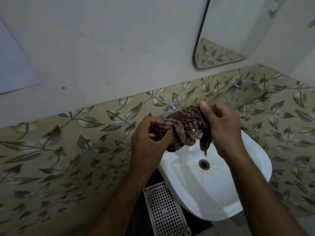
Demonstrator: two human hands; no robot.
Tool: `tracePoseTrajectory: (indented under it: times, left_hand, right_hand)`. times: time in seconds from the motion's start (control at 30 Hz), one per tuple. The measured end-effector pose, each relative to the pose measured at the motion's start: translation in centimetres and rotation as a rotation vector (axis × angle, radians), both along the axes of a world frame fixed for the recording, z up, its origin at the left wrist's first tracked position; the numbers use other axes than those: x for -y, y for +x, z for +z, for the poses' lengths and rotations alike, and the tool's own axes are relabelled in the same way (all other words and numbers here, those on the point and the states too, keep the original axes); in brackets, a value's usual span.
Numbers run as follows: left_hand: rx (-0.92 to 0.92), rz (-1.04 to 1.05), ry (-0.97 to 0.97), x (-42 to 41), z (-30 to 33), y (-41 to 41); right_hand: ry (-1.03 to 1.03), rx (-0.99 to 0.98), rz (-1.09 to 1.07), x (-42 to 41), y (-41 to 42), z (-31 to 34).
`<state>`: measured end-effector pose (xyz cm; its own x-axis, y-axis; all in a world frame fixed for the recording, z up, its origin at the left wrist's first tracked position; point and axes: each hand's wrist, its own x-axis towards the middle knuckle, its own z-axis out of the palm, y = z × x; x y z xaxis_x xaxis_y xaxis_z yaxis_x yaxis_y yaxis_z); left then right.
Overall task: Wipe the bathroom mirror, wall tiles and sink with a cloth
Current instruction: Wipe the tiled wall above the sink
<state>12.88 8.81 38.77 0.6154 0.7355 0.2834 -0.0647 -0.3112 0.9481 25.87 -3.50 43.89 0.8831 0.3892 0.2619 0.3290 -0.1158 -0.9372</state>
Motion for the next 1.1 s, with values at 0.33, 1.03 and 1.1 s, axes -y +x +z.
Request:
tracePoseTrajectory:
  times: [0.33, 1.03, 1.1]
  left_hand:
    - [-0.056, 0.146, 0.065, -2.1, -1.4, 5.9]
    - [-0.182, 0.18, 0.17, -1.2, -4.1, 3.3]
    - [-0.259, 0.157, 0.298, -1.6, -3.8, 3.6]
  right_hand:
    - [-0.191, 0.031, -0.057, -4.8, 7.6, -3.5]
    - [-0.618, 0.503, 0.102, -4.7, 7.9, -8.9]
    - [-0.686, 0.524, 0.055, -6.0, 6.1, -8.9]
